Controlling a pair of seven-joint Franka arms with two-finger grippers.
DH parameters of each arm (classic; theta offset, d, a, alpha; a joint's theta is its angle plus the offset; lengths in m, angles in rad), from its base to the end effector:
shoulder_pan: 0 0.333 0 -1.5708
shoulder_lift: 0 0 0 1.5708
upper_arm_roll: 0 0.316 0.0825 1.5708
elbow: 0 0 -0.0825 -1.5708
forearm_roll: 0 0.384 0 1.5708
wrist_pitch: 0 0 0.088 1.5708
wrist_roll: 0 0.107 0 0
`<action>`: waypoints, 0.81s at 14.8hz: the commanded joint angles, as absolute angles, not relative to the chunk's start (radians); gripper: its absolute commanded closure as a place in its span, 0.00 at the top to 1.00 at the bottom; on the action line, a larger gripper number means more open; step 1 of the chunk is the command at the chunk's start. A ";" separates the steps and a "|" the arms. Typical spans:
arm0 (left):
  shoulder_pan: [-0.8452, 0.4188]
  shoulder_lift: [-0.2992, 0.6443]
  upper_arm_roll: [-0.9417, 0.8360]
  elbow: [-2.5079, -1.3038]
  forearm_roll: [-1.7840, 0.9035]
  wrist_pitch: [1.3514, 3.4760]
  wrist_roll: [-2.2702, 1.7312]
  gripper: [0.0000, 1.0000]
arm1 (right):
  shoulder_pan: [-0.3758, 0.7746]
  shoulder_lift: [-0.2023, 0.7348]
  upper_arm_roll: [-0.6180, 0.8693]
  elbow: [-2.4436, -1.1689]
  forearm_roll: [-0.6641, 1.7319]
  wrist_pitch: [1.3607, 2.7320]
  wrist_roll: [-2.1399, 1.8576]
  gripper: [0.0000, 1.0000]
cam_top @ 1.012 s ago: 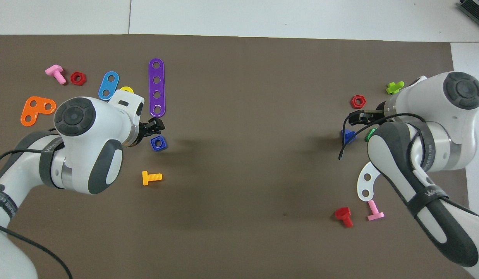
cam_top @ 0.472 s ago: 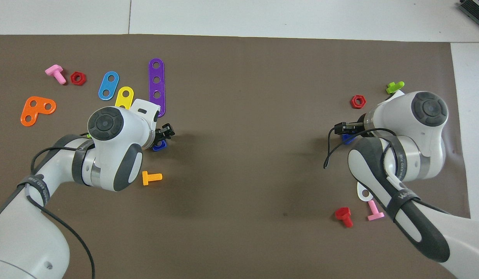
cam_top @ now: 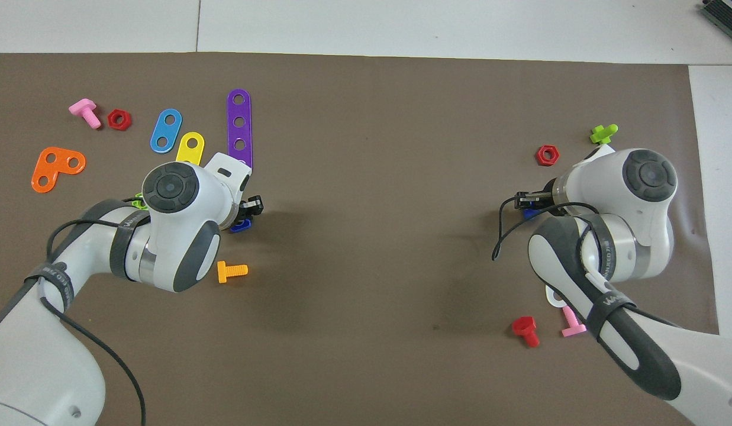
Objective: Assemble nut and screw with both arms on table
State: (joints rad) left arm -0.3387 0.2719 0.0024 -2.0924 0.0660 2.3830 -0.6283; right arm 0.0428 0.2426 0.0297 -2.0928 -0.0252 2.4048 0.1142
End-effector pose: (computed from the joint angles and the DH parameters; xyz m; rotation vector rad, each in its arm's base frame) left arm 0.5500 -0.1916 0.2941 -3.0853 -0.3789 -0.0592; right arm 0.5839 0.0419 0.3131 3.1355 -0.0388 0.1102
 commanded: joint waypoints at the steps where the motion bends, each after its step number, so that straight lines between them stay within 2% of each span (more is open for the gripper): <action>1: -0.356 0.268 0.018 -2.057 0.101 2.317 -0.621 0.00 | 0.032 0.239 0.034 -2.106 -0.009 2.433 0.090 0.32; 2: -0.362 0.270 0.018 -2.030 0.100 2.280 -0.621 0.00 | 0.031 0.239 0.034 -2.106 -0.009 2.430 0.089 0.28; 6: -0.365 0.272 0.015 -1.936 0.097 2.171 -0.617 0.00 | 0.031 0.235 0.034 -2.108 -0.009 2.411 0.087 0.00; 10: -0.367 0.267 0.014 -1.856 0.089 2.110 -0.617 0.00 | 0.044 0.224 0.044 -2.095 -0.009 2.402 0.112 0.00; 12: -0.367 0.267 0.014 -1.822 0.081 2.063 -0.618 0.00 | 0.110 0.229 0.054 -2.057 -0.009 2.375 0.228 0.00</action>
